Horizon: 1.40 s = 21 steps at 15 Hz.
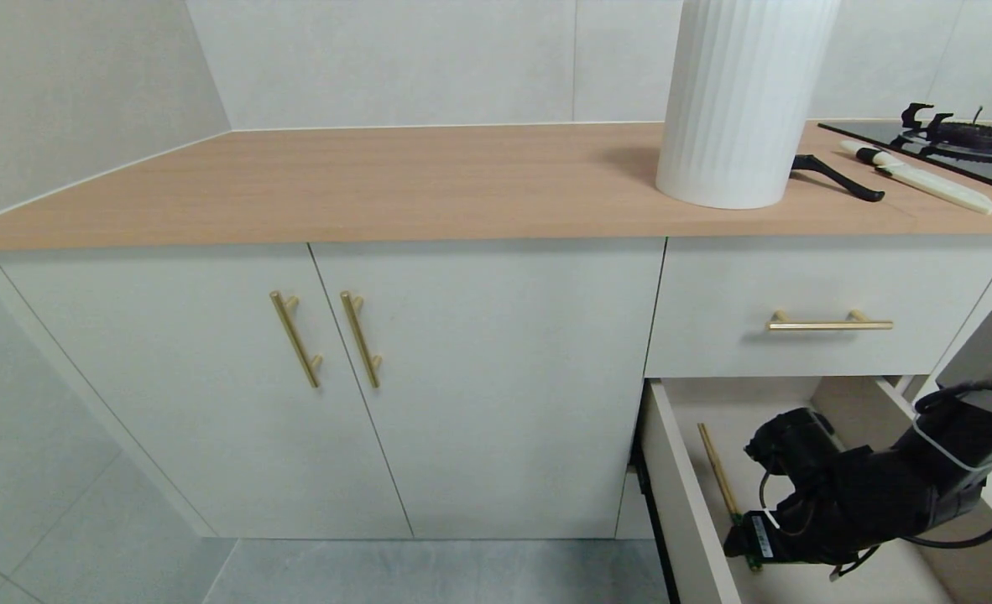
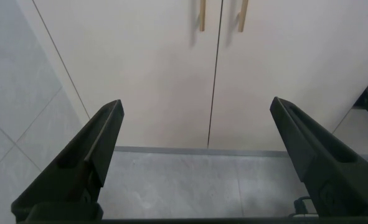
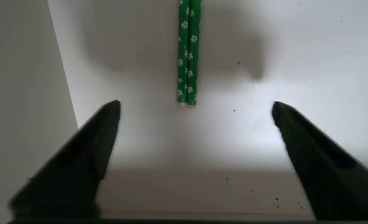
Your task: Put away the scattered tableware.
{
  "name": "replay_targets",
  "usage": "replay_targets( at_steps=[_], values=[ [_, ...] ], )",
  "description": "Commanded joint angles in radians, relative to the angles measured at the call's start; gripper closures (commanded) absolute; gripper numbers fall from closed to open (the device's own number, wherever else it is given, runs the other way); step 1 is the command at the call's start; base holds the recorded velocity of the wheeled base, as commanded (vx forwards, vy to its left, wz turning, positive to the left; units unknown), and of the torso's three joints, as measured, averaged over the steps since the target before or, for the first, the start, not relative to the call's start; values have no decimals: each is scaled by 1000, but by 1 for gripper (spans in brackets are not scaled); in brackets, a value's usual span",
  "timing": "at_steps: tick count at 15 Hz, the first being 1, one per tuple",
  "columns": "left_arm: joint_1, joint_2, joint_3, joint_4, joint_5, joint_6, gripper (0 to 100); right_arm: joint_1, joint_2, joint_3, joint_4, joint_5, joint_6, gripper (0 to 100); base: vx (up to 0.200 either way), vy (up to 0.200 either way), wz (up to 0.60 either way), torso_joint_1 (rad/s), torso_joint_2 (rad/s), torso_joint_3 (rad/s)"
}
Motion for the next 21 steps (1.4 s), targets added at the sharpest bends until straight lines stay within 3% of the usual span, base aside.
replay_targets(
  at_steps=[1,6,11,17,21],
  values=[
    [0,1,0,0,0,0,0,0,-35,10,0,-8,0,0,0,0,0,0,0,0],
    [0,1,0,0,0,0,0,-52,-297,52,10,-8,-14,0,0,0,0,0,0,0],
    [0,1,0,0,0,0,0,-233,-555,58,30,-9,-172,0,0,0,0,0,0,0],
    [0,1,0,0,0,0,0,-241,-780,61,114,-2,-267,0,0,0,0,0,0,0],
    [0,1,0,0,0,0,0,-241,-848,61,116,-2,-281,0,0,0,0,106,-255,-224]
  ],
)
